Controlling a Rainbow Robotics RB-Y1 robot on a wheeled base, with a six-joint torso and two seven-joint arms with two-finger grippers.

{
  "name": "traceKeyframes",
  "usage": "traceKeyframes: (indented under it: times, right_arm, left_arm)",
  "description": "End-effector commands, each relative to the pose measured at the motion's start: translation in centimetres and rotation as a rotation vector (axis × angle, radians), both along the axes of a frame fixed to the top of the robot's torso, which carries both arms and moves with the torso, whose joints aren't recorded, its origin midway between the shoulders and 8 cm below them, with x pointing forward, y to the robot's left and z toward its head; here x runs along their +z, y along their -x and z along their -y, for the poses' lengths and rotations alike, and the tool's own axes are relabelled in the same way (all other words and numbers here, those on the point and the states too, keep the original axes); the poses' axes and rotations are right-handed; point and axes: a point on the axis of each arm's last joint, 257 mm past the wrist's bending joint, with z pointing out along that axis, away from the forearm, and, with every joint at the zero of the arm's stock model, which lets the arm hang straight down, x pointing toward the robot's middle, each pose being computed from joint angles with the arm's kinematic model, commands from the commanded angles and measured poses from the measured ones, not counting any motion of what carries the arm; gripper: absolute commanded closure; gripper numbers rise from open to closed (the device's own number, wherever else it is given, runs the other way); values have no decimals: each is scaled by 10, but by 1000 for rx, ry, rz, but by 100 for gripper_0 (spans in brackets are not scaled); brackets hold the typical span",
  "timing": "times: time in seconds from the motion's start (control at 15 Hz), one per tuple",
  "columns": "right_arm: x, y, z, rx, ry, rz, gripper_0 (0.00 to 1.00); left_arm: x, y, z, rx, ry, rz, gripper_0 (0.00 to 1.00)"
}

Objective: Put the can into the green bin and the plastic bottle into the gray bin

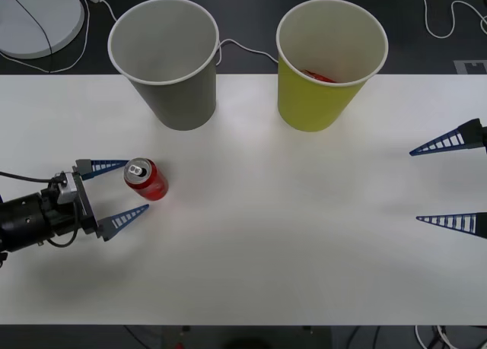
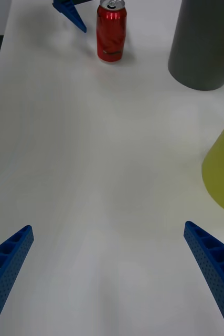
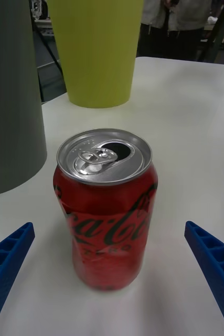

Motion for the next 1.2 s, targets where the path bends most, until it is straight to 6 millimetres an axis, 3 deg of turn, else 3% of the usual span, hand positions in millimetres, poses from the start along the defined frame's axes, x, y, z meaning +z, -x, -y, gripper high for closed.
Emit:
traceKeyframes:
  times: [0.07, 0.47, 0.93, 1.0, 1.07, 1.13, 1.2]
  right_arm:
    - [0, 0, 0, 0, 0, 0, 0]
    - [0, 0, 0, 0, 0, 0, 0]
    - [0, 0, 0, 0, 0, 0, 0]
    - [0, 0, 0, 0, 0, 0, 0]
    - [0, 0, 0, 0, 0, 0, 0]
    - [0, 0, 0, 0, 0, 0, 0]
    - [0, 0, 0, 0, 0, 0, 0]
  left_arm:
    - [-1, -8, 15, 6, 16, 4, 0]
    - [-2, -18, 47, 2, 50, 6, 0]
    - [-5, -22, 62, -5, 56, 2, 0]
    - [-6, -22, 62, -4, 54, 2, 28]
    - [-5, -22, 62, -5, 55, 1, 89]
    - [-5, -22, 62, -7, 53, 3, 100]
    - [-5, -22, 63, -8, 53, 1, 100]
